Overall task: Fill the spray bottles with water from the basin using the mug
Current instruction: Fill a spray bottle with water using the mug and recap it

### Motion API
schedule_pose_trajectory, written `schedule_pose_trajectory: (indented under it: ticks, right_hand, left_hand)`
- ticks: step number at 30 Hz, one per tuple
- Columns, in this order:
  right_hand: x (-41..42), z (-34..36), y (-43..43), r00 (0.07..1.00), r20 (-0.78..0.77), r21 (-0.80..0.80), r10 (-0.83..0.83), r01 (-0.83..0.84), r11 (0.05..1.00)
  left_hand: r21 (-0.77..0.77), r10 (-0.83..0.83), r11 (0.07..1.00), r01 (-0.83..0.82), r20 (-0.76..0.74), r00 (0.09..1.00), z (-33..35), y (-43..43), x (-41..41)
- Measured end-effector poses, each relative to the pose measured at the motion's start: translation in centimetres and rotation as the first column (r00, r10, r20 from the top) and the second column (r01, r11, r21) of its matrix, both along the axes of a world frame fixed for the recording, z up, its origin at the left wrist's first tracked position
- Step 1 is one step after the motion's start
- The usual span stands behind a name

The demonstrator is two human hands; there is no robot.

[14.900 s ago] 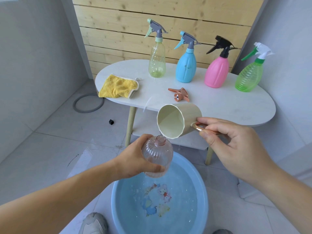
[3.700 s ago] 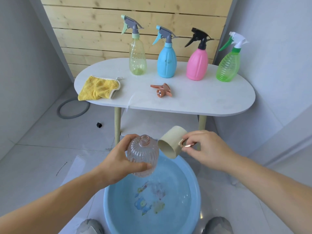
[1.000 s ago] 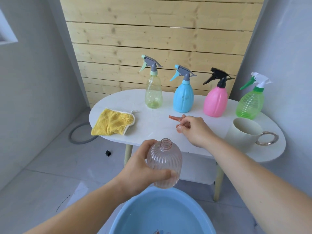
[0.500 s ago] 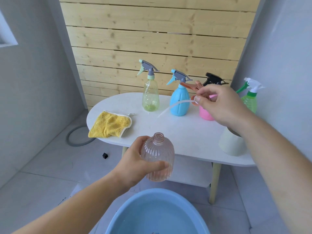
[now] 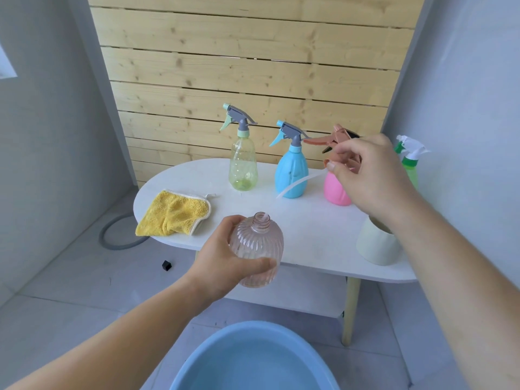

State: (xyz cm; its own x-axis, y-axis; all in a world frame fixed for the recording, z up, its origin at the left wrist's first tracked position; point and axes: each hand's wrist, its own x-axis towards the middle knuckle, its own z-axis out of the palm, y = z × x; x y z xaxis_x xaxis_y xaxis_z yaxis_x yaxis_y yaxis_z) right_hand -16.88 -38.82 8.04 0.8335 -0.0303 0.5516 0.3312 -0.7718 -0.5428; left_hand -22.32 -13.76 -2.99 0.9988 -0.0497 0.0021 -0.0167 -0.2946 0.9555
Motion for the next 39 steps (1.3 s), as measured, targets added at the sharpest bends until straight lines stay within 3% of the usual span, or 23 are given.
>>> schedule_pose_trajectory:
  ticks: [7,20,26,33,39]
  right_hand:
    - [0.1,0.5,3.2,0.969,0.243,0.011,0.049,-0.053,0.999]
    - [3.0,-2.4,5.0,0.945,0.28,0.055,0.172,-0.195,0.979]
    - [4.4,-5.5,6.1,0.943,0.132,0.255,0.305,-0.33,0.909]
    - [5.0,-6.4,6.1,0.901,-0.067,0.442,0.428,-0.358,0.823]
    - [5.7,-5.8,5.5,0.873,-0.212,0.308,0.439,-0.367,0.878]
  left_hand:
    - [-0.051,0.016,0.999,-0.016,0.009,1.0,2.0,-1.5,1.8]
    - [0.032,0.016,0.999,-0.018,0.073,0.997,1.5,-3.4,7.1]
    - [0.054,0.013,0.998,-0.018,0.082,0.997,-0.4,-3.8,8.7]
    - [0.047,0.011,0.999,-0.015,0.075,0.997,-1.5,-4.1,9.8]
    - [0.065,-0.015,0.998,0.01,0.077,0.997,-1.5,-4.1,9.8]
